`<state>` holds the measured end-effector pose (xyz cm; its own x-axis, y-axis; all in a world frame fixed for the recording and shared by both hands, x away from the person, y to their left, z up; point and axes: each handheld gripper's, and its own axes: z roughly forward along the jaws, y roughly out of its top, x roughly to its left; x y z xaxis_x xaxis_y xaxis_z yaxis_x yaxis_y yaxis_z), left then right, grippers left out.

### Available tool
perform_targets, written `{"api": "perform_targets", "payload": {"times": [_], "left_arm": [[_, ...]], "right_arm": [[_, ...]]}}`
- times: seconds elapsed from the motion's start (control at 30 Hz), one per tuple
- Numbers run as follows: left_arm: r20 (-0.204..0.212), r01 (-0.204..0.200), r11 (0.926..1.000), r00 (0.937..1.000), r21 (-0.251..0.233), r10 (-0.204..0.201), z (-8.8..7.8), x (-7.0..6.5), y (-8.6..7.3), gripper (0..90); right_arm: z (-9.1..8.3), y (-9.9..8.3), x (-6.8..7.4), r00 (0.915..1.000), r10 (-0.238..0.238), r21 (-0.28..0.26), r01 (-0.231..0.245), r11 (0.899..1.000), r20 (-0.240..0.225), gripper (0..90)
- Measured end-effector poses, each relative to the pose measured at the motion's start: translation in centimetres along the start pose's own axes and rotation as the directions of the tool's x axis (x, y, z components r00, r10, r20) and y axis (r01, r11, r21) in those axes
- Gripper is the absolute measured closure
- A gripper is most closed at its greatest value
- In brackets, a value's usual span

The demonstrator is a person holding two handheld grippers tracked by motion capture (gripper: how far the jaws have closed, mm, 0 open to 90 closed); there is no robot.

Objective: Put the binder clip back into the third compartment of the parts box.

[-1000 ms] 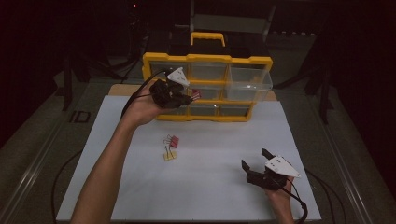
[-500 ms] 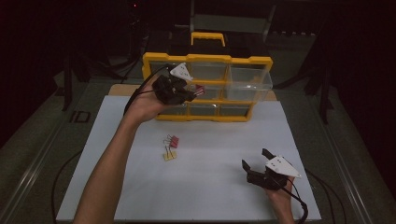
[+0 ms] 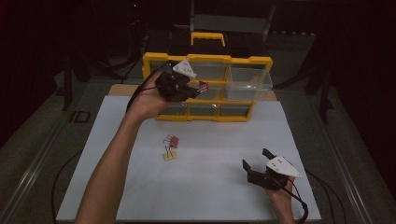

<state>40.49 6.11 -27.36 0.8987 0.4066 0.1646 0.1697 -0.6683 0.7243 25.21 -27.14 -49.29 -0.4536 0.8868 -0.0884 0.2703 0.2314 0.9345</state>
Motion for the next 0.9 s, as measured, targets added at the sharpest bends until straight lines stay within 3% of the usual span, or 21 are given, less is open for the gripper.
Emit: {"api": "perform_targets", "payload": {"times": [0.9], "left_arm": [[0.011, -0.02, 0.9997, 0.9997, -0.015, 0.02, 0.3, 0.5, 2.5, 89.5]], "right_arm": [[0.1, 0.0, 0.1, 1.0, 0.001, -0.007, -0.001, 1.0, -0.007, 12.5]]}}
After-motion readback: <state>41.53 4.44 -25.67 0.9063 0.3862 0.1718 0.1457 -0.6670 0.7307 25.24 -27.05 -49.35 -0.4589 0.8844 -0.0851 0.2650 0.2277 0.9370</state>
